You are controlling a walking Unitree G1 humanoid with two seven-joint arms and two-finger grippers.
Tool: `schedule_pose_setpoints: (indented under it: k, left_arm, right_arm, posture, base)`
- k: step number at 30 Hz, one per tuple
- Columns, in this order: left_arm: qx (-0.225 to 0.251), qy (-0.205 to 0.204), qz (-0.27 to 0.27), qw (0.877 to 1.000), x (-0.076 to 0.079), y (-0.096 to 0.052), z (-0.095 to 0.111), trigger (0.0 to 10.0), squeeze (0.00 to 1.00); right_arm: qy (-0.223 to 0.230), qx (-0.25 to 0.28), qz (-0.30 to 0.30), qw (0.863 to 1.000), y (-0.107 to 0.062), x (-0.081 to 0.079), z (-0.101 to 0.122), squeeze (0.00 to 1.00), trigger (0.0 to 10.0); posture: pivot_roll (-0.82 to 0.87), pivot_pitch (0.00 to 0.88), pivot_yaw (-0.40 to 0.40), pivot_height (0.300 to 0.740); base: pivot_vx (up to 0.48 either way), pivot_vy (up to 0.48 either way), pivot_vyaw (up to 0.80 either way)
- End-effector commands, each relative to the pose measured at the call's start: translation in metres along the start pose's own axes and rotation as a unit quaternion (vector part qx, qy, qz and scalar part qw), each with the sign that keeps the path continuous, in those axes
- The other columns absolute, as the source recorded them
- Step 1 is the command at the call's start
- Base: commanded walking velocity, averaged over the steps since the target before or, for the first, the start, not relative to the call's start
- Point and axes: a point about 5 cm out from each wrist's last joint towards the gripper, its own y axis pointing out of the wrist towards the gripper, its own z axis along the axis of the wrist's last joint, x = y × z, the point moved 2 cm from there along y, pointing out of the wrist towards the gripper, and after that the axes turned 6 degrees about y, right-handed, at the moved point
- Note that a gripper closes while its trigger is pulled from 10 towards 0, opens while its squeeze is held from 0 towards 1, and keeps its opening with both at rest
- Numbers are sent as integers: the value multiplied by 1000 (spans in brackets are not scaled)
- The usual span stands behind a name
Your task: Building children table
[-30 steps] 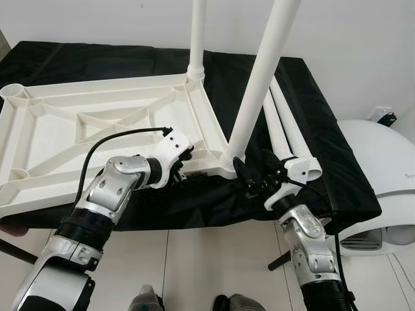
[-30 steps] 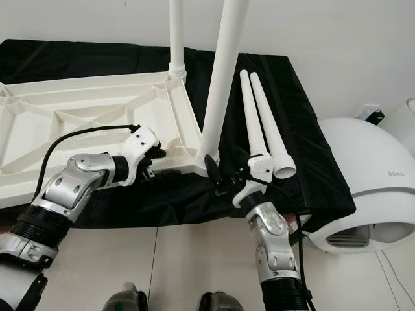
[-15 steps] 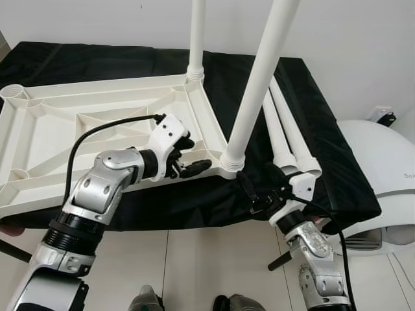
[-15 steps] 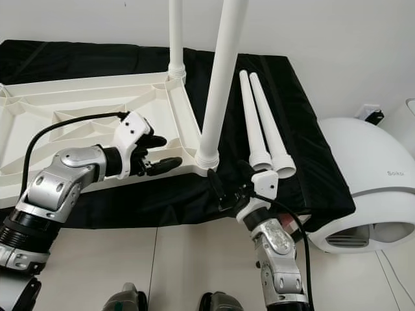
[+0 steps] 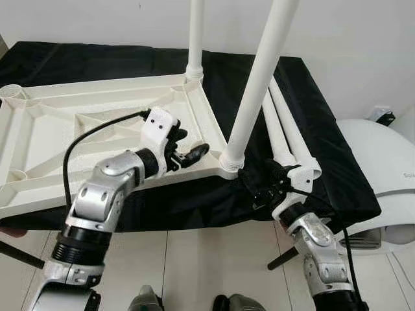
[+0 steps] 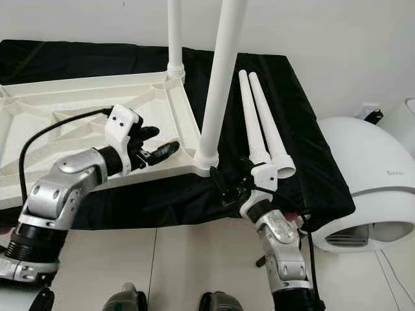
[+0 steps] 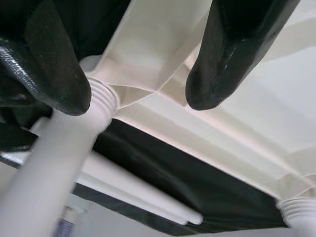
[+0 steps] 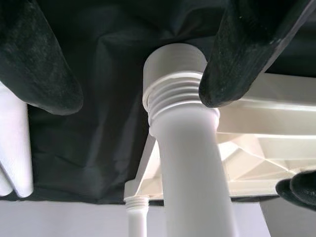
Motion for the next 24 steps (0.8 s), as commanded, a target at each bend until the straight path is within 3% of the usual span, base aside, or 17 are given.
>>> schedule_pose_setpoints:
  k: [1, 6, 14, 19, 24]
  left_arm:
    - [5, -12, 19, 1000, 7, 1, -1, 10000, 0]
    - [36, -20, 54, 998, 17, 5, 8, 10000, 0]
    - [31, -26, 53, 998, 31, 5, 5, 10000, 0]
    - [33, -28, 59, 997, 31, 3, 6, 10000, 0]
    - [35, -17, 95, 995, 22, -5, 9, 10000, 0]
  right_arm:
    - [-5, -21, 13, 1000, 2, 4, -5, 0, 10000]
    - [-13, -42, 36, 998, 8, 11, -8, 0, 10000]
    - [-23, -55, 63, 996, 9, 18, -3, 0, 10000]
    - [-20, -55, 73, 996, 3, 26, 6, 0, 10000]
    - [-16, -54, 136, 989, -7, 30, 23, 0, 10000]
  posture:
    - [51, 71, -57, 740]
    - [60, 75, -74, 740]
    - [73, 77, -90, 740]
    - [71, 80, -94, 740]
    - [42, 73, -80, 740]
  base:
    - [0, 0, 0]
    - [0, 0, 0]
    - [0, 0, 0]
    - [0, 0, 0]
    - [0, 0, 0]
